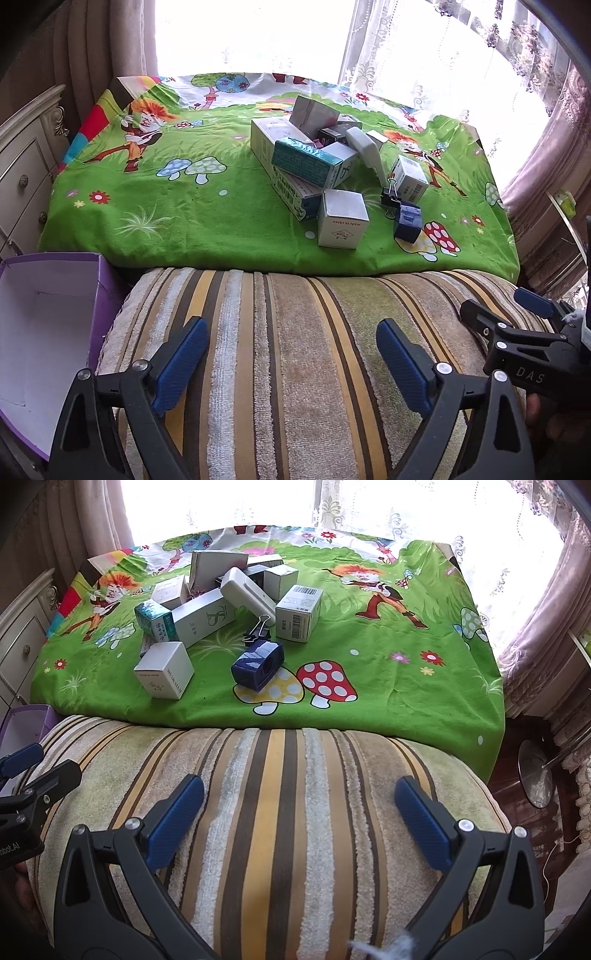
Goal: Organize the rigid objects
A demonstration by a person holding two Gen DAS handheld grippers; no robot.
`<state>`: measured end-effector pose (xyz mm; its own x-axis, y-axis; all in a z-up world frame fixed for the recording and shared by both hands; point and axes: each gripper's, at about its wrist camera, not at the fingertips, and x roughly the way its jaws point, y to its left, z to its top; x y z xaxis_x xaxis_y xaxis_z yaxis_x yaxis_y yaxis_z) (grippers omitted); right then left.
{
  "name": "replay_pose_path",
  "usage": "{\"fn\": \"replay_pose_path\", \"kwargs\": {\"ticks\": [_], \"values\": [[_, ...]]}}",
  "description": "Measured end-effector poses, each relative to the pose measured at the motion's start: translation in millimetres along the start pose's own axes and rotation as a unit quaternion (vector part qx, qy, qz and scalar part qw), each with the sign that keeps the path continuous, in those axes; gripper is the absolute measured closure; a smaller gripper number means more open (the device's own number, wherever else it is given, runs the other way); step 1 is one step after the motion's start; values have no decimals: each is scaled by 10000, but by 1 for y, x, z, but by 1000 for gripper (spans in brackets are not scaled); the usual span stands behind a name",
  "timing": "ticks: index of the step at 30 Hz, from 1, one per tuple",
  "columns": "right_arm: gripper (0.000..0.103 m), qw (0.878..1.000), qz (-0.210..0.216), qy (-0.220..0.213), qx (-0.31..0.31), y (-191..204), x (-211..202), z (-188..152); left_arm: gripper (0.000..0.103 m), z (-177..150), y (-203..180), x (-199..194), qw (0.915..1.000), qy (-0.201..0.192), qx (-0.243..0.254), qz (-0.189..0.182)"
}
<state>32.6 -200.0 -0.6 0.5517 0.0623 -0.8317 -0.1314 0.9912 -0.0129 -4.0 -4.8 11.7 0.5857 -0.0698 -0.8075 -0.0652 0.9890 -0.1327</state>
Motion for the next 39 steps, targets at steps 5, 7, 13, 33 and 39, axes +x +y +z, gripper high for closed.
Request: {"fn": "replay_pose_path", "kwargs": {"ticks": [5,7,13,33,39], "values": [[0,10000,44,-16,19,-2,-1,0,13,10,-5,-4,9990,-144,3,-430],[0,10000,46,-18,18,-2,-1,0,13,15,-8,-4,9983,-209,28,-536],[0,10000,84,-19,2,-1,0,0,14,38,-5,6,9977,-291,-99,-607],[0,9996,266,48,-59,0,7,7,33,82,-24,88,9953,645,-199,-699],[0,9992,386,111,-59,1,12,12,58,81,-25,98,9931,811,-176,-835]]}}
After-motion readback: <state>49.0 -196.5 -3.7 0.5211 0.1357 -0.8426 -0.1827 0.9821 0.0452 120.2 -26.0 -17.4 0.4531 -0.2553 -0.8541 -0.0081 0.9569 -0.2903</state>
